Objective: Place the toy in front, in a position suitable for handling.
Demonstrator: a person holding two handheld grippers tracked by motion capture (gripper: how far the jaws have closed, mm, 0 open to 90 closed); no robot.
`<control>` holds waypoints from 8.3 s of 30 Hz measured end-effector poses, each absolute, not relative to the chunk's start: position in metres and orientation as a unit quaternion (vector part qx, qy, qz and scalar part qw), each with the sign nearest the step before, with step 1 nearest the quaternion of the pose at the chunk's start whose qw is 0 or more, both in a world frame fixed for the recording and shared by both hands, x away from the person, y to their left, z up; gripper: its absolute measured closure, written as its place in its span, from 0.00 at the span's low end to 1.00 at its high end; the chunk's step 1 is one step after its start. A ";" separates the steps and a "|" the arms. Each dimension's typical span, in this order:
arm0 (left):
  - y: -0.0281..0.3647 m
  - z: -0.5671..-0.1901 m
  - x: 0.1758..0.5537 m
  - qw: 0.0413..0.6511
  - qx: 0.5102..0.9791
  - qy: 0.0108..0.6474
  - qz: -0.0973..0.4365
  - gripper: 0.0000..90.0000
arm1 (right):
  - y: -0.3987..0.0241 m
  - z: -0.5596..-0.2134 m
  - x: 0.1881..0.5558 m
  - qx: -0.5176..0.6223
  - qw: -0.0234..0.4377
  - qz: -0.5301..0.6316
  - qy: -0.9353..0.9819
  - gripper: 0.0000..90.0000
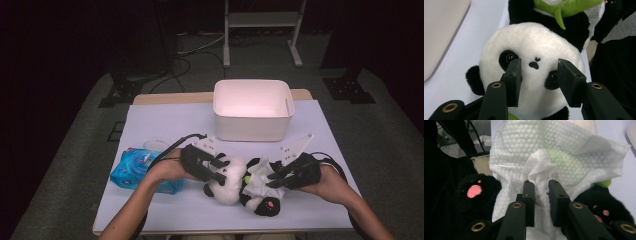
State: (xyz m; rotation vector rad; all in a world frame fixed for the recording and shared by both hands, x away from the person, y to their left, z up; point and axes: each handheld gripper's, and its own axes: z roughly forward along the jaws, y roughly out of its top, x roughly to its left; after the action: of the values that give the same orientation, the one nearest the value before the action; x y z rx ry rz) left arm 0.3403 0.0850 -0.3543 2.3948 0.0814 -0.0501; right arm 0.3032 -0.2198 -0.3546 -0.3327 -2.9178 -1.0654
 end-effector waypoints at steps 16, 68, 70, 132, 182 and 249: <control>0.083 -0.360 0.320 0.363 0.931 0.023 -0.033 0.60 | -0.229 -0.360 0.314 -0.117 0.022 -0.337 -0.934 0.87; 0.088 -0.369 0.321 0.380 0.924 0.043 -0.004 0.47 | -0.238 -0.355 0.304 -0.122 0.033 -0.364 -0.923 0.89; 0.086 -0.369 0.321 0.381 0.923 0.043 -0.005 0.47 | -0.234 -0.353 0.305 -0.116 0.027 -0.362 -0.924 0.89; 0.091 -0.374 0.318 0.391 0.918 0.057 0.008 0.41 | -0.192 -0.348 0.318 -0.090 0.058 -0.372 -0.922 0.90; 0.087 -0.375 0.316 0.385 0.921 0.054 0.013 0.32 | -0.211 -0.353 0.319 -0.124 0.039 -0.336 -0.933 0.87; 0.063 -0.377 0.304 0.392 0.919 0.042 0.016 0.36 | -0.260 -0.344 0.306 -0.150 -0.024 -0.371 -0.916 0.95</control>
State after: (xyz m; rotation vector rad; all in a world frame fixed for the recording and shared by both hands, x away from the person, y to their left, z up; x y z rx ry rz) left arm 0.3042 0.0634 -0.3766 2.3335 0.1063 0.0394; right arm 0.3057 -0.2597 -0.3436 -0.4795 -2.9237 -1.1841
